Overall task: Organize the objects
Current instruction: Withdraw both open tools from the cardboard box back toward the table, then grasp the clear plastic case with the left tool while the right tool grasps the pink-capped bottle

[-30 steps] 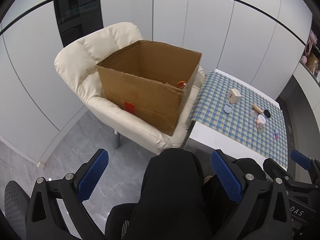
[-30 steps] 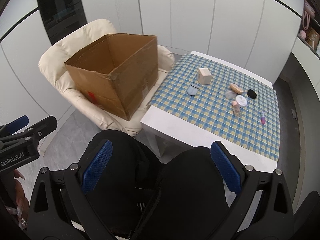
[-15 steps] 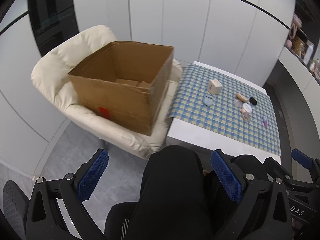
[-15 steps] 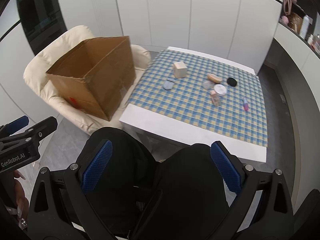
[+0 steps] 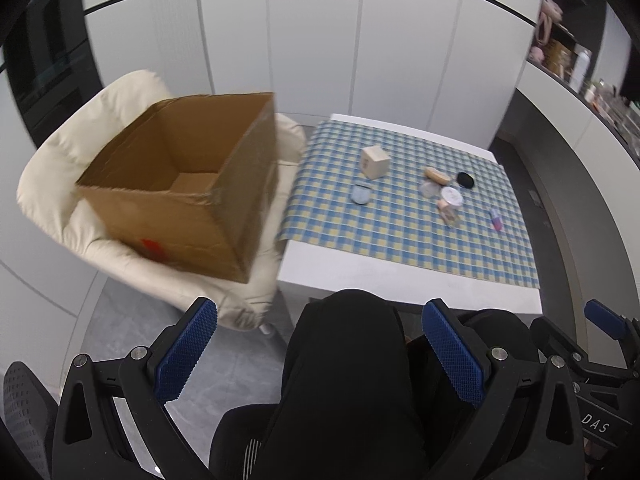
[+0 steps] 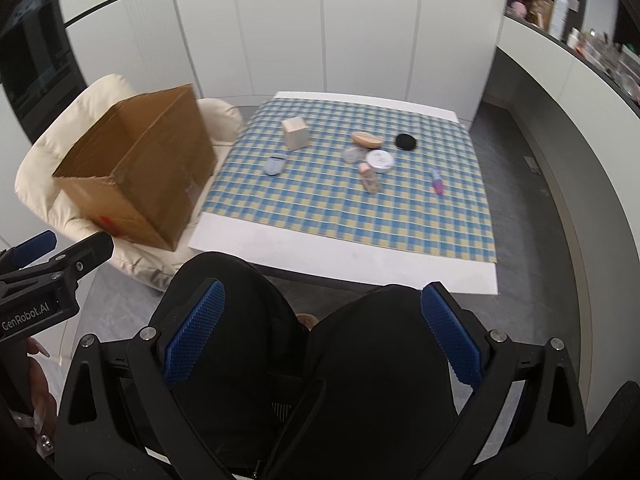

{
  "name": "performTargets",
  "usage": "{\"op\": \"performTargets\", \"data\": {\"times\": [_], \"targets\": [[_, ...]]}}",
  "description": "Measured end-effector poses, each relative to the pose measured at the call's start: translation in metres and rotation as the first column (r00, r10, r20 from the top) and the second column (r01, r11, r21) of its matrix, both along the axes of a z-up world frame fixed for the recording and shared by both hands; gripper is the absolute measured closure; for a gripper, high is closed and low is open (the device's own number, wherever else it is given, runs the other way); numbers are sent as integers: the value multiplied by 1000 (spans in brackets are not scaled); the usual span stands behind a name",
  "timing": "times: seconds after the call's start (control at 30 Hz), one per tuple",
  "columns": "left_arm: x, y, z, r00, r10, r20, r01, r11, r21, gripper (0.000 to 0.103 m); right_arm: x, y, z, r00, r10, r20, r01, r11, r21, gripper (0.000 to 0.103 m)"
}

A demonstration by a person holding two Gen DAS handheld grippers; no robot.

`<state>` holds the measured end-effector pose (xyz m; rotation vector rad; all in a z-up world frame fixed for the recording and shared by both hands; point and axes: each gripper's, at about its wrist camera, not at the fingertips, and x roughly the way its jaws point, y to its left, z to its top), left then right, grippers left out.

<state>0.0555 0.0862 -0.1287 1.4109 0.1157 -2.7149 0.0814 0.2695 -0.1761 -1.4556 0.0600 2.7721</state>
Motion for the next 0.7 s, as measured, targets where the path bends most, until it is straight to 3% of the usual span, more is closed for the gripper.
{"op": "performTargets", "data": {"times": [0.7], "targets": [[-34, 73, 9, 988, -149, -37, 148, 989, -20, 1, 14, 77, 7, 982, -186, -19, 187, 982, 30, 3]]}}
